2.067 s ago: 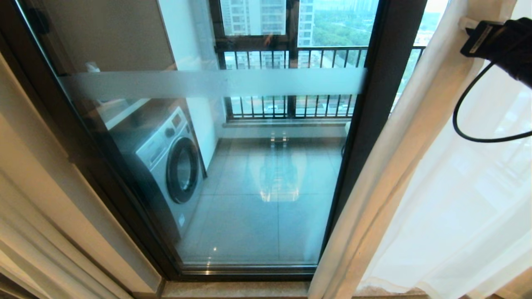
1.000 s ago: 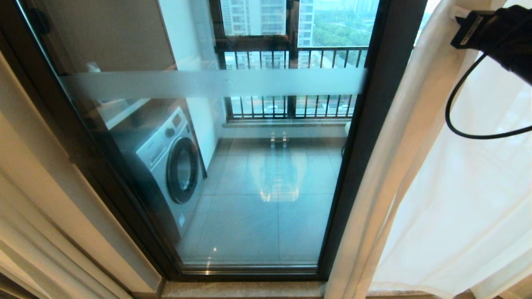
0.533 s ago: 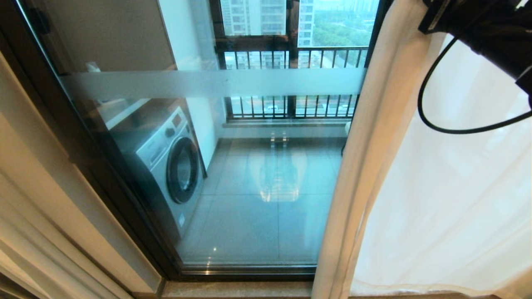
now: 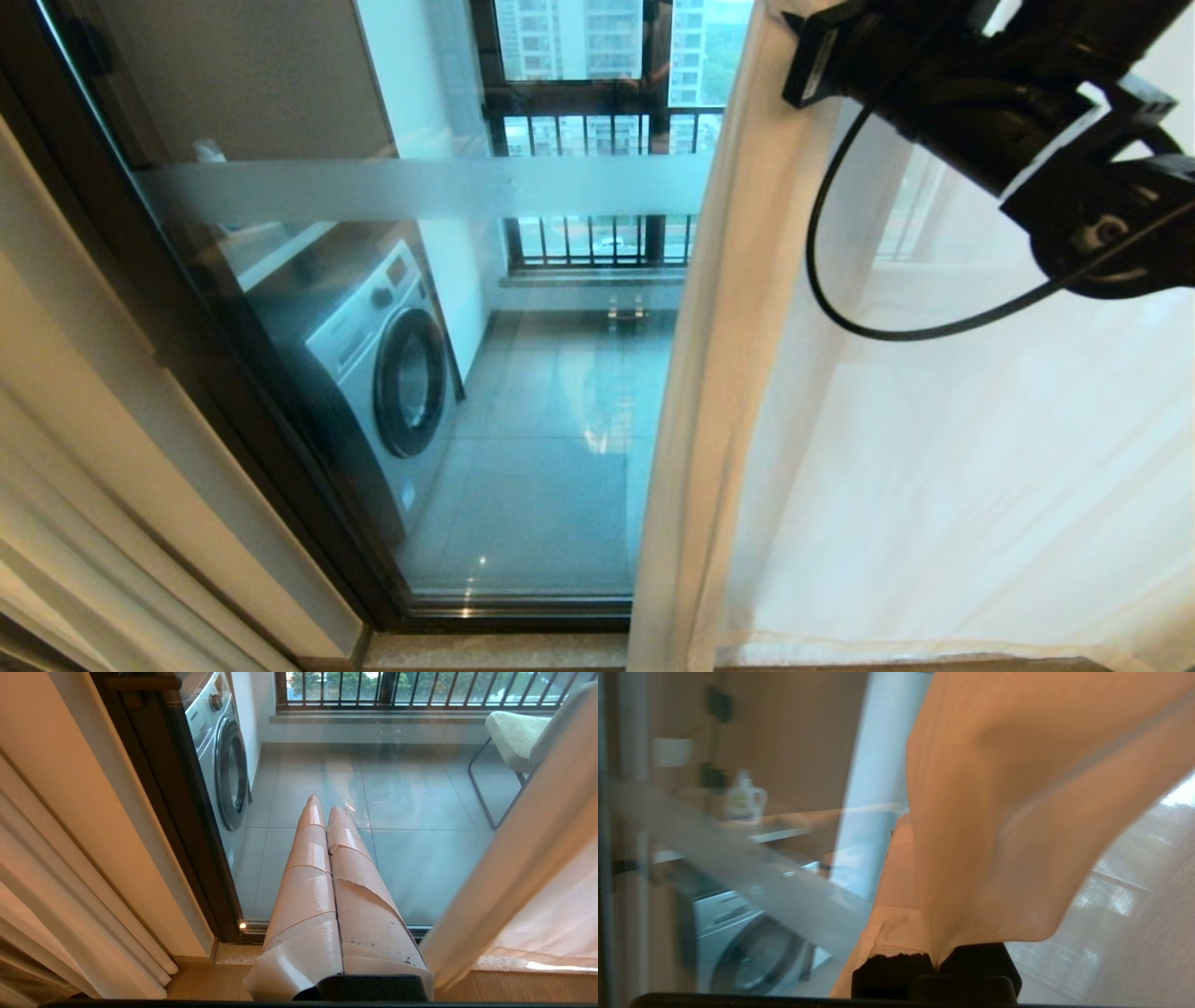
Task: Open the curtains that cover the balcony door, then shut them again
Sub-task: Close the inner curtains on both sides
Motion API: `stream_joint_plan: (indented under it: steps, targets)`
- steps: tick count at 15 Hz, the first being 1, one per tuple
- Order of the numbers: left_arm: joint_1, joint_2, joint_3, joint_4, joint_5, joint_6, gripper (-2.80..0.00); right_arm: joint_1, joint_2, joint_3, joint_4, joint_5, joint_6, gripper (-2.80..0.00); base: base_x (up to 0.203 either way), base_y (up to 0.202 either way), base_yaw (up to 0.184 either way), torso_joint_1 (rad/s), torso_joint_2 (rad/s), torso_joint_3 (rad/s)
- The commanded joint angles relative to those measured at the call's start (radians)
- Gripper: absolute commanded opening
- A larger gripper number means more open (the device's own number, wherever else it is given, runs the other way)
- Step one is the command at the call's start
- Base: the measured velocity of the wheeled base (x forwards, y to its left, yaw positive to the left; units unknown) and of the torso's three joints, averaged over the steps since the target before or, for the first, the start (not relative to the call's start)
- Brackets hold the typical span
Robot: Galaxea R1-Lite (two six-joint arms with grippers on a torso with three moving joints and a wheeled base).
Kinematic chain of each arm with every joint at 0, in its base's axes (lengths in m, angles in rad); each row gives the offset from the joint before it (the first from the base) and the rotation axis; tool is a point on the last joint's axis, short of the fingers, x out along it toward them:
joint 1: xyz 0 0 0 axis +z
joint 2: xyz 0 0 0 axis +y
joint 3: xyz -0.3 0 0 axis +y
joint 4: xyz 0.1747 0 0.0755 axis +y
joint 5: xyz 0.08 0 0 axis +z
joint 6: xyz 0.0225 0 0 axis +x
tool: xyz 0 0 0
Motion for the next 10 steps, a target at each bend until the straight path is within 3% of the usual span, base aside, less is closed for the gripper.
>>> stream_joint_plan:
  steps: [1,10]
  targets:
    - [0.001,0.0,0.0,0.0,0.001,0.0,-2.8,0.073,0.084,-0.058,-0.01,0.001,-0.03,-2.8,0.0,0.0,0.0,0.0,0.0,0.0]
    - [0.0,0.0,0.0,0.0,0.001,0.0,-2.8,0.198,0.232,-0.082,-0.121,0.001,-0.091,-2.8,0.0,0.0,0.0,0.0,0.0,0.0]
